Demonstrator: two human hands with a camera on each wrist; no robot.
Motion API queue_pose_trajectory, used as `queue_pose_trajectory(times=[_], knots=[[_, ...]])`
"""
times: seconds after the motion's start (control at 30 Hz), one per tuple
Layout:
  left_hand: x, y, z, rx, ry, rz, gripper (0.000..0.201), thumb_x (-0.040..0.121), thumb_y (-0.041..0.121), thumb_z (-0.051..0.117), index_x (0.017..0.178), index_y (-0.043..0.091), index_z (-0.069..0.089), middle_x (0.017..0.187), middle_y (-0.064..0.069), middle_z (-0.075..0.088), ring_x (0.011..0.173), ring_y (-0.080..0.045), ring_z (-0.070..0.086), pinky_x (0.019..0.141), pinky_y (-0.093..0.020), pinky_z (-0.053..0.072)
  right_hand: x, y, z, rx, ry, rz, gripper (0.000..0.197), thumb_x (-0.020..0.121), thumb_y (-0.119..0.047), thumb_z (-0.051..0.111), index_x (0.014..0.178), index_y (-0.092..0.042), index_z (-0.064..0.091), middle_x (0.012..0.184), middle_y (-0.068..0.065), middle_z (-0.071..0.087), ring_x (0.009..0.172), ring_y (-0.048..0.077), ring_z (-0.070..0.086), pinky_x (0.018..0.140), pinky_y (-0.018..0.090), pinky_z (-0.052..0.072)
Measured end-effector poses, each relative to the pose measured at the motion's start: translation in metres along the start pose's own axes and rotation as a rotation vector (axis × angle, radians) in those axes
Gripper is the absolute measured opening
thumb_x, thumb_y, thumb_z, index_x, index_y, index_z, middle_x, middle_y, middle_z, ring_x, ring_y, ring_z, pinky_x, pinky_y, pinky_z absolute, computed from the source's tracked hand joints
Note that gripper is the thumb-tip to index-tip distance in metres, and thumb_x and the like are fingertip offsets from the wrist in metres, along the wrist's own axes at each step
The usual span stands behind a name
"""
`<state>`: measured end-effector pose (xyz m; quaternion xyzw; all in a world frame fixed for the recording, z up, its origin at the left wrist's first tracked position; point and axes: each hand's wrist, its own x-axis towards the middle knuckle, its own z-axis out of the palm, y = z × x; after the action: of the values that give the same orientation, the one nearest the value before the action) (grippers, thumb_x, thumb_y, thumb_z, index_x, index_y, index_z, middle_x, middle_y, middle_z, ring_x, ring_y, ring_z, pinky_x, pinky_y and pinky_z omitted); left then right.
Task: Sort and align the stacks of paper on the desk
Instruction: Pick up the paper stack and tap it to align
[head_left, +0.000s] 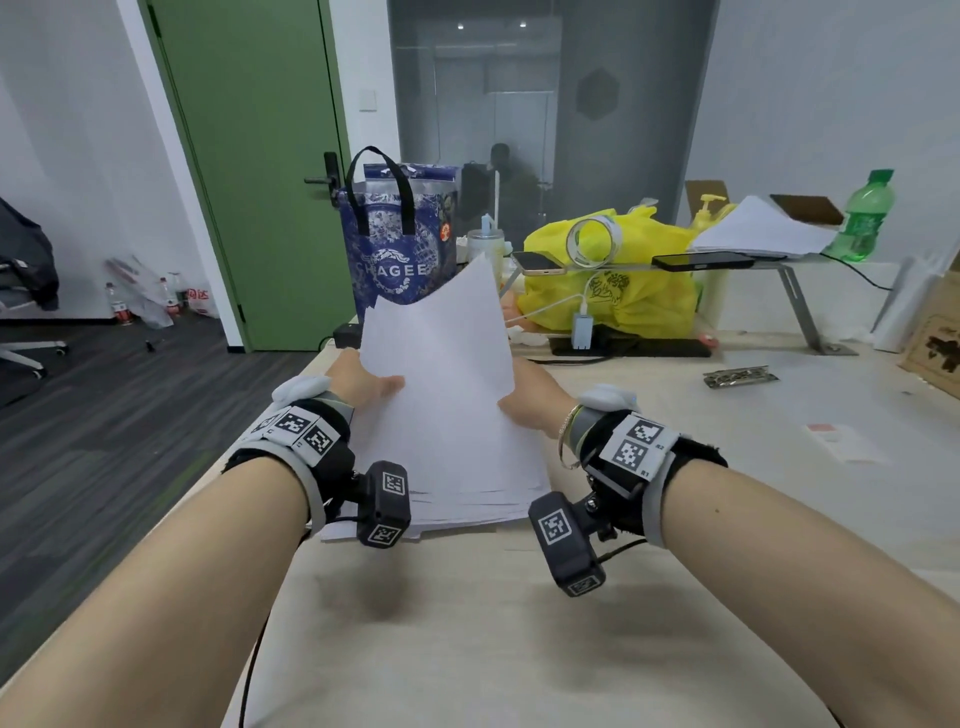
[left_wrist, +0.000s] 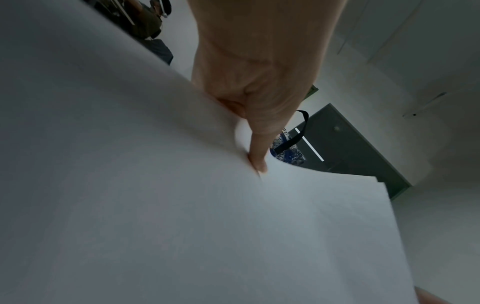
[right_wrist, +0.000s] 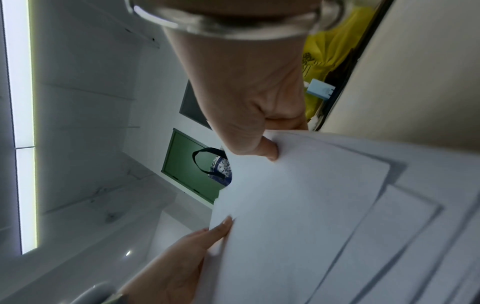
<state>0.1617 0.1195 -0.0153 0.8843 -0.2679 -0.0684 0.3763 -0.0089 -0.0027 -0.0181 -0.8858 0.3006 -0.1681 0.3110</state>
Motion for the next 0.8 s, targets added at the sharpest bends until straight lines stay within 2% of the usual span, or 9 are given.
queue_pose_trajectory(times=[0.07,0.13,0.23,0.37,0.47,0.6,0.7,0.77,0.8], knots=[[-0.006,0.007,0.005,0.030,-0.073,-0.021,0.063,0.086,0.041,0.065,0.126,-0.005,0.054,0.125,-0.021,0.061,0.115,-0.035,0.059,0.094,-0.039,0.047,-0.006,0.008,-0.012,0.029,0.052,-0.008,0.038,0.084,-0.001,0.047,0.120,-0.004,0.057,0.122,0.015,0.061,0.114,0.032,0.056,0.093,0.034,0.046],[-0.013,0.009,0.011,0.176,-0.176,-0.106,0.076,0.092,0.056,0.046,0.138,-0.005,0.043,0.138,-0.019,0.050,0.126,-0.033,0.051,0.104,-0.037,0.042,-0.011,0.020,-0.026,0.048,0.098,0.024,0.037,0.086,0.001,0.046,0.123,-0.001,0.053,0.124,0.017,0.059,0.117,0.033,0.054,0.097,0.037,0.045],[-0.020,0.009,0.020,0.405,-0.270,-0.115,0.074,0.100,0.054,0.017,0.145,-0.002,0.032,0.152,-0.015,0.035,0.138,-0.031,0.039,0.113,-0.034,0.029,-0.018,0.039,-0.044,0.068,0.162,0.077,0.037,0.087,-0.001,0.048,0.123,-0.001,0.051,0.124,0.016,0.057,0.117,0.033,0.054,0.097,0.037,0.045],[-0.020,0.015,0.032,0.394,-0.311,-0.103,0.073,0.100,0.053,0.006,0.149,0.002,0.026,0.158,-0.013,0.023,0.147,-0.027,0.021,0.119,-0.033,0.010,-0.026,0.058,-0.068,0.103,0.215,0.106,0.040,0.086,-0.001,0.049,0.125,-0.003,0.051,0.127,0.015,0.057,0.118,0.033,0.053,0.099,0.040,0.046],[-0.017,0.035,0.039,0.132,-0.275,-0.054,0.076,0.099,0.055,0.011,0.145,-0.001,0.035,0.151,-0.018,0.035,0.143,-0.029,0.029,0.118,-0.036,0.014,-0.034,0.065,-0.083,0.184,0.252,0.100,0.039,0.084,-0.002,0.051,0.123,-0.006,0.054,0.122,0.010,0.060,0.114,0.029,0.057,0.096,0.041,0.049],[-0.015,0.059,0.054,-0.384,-0.329,0.080,0.069,0.084,0.064,0.049,0.128,0.010,0.053,0.126,-0.005,0.061,0.115,-0.027,0.059,0.095,-0.042,0.051,-0.043,0.074,-0.098,0.275,0.317,0.097,0.038,0.088,0.004,0.049,0.126,-0.003,0.051,0.115,0.006,0.056,0.104,0.019,0.052,0.088,0.030,0.044],[-0.019,0.074,0.065,-0.736,-0.324,0.168,0.041,0.087,0.019,0.068,0.122,0.001,0.056,0.121,-0.014,0.065,0.089,-0.020,0.071,0.072,-0.030,0.061,-0.046,0.085,-0.105,0.310,0.381,0.145,0.034,0.089,0.002,0.049,0.123,-0.001,0.050,0.110,0.004,0.054,0.101,0.019,0.051,0.083,0.027,0.042],[-0.026,0.087,0.072,-0.842,-0.338,0.190,0.034,0.088,0.009,0.065,0.119,0.000,0.056,0.117,-0.015,0.066,0.074,-0.013,0.071,0.065,-0.023,0.060,-0.049,0.093,-0.110,0.333,0.416,0.183,0.034,0.089,0.001,0.050,0.124,0.000,0.049,0.102,0.001,0.053,0.100,0.021,0.052,0.083,0.028,0.043],[-0.028,0.092,0.074,-0.885,-0.355,0.190,0.036,0.088,0.008,0.065,0.122,-0.002,0.056,0.119,-0.017,0.065,0.077,-0.015,0.070,0.068,-0.024,0.060,-0.049,0.097,-0.112,0.343,0.430,0.187,0.035,0.089,0.000,0.051,0.124,0.000,0.049,0.101,0.001,0.055,0.103,0.022,0.054,0.086,0.031,0.046]])
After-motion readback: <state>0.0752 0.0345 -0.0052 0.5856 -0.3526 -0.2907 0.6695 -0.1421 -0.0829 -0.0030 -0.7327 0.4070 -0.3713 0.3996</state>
